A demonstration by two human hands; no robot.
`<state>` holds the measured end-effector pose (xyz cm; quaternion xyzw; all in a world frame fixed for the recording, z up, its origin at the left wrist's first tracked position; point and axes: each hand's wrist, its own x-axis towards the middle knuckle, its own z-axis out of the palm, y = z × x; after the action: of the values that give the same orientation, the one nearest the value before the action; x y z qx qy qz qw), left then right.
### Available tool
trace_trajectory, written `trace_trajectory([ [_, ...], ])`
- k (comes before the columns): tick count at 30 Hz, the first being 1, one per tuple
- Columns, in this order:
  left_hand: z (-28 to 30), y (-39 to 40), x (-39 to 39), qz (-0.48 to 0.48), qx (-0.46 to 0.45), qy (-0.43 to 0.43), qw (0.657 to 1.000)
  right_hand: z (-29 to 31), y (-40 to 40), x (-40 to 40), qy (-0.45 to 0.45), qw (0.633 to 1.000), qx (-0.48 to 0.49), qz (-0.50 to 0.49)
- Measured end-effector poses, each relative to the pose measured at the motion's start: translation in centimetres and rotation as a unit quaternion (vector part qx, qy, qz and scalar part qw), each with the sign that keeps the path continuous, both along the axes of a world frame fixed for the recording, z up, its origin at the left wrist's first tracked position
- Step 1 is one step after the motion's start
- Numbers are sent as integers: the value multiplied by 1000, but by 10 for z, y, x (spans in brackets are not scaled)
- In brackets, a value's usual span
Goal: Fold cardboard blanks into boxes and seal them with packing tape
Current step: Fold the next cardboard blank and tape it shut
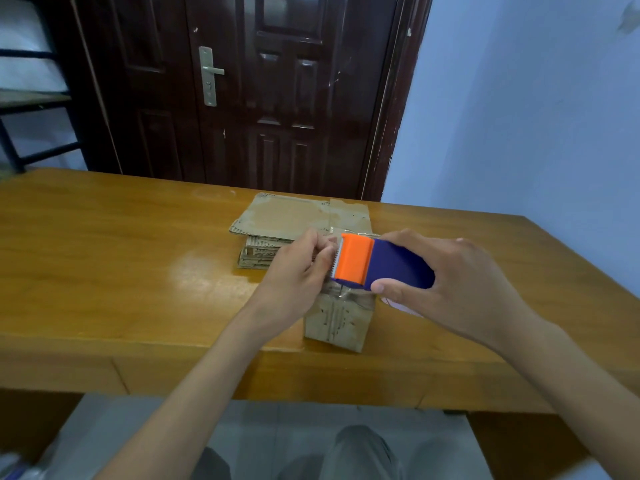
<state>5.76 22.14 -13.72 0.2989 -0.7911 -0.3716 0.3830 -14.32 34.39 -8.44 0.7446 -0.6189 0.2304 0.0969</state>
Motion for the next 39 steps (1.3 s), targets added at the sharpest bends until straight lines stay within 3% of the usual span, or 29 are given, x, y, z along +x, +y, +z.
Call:
trace_trajectory([
  [8,18,6,4,46,-83,-23,995,11,5,-3,1,1000,4,-20],
  [12,30,28,20,20,-118,3,993,21,23,8,-22,999,-9,-22],
  [15,31,51,35,-21,-67,56,996,21,44,22,-18,1000,-20,-10],
  [18,26,59,44,-81,61,107,989,14,55,37,-25,999,-24,-4],
  [21,17,53,48,-88,153,90,980,8,58,45,-49,999,-6,-10],
  [24,8,49,49,-81,190,81,975,0,59,47,-61,998,17,-18],
  [28,1,46,48,-73,213,89,970,-7,62,46,-80,996,40,-27],
  [33,11,48,56,-27,113,85,990,-4,68,48,-90,993,58,-42],
  [39,19,37,66,4,139,63,988,5,83,29,-66,989,92,-94],
])
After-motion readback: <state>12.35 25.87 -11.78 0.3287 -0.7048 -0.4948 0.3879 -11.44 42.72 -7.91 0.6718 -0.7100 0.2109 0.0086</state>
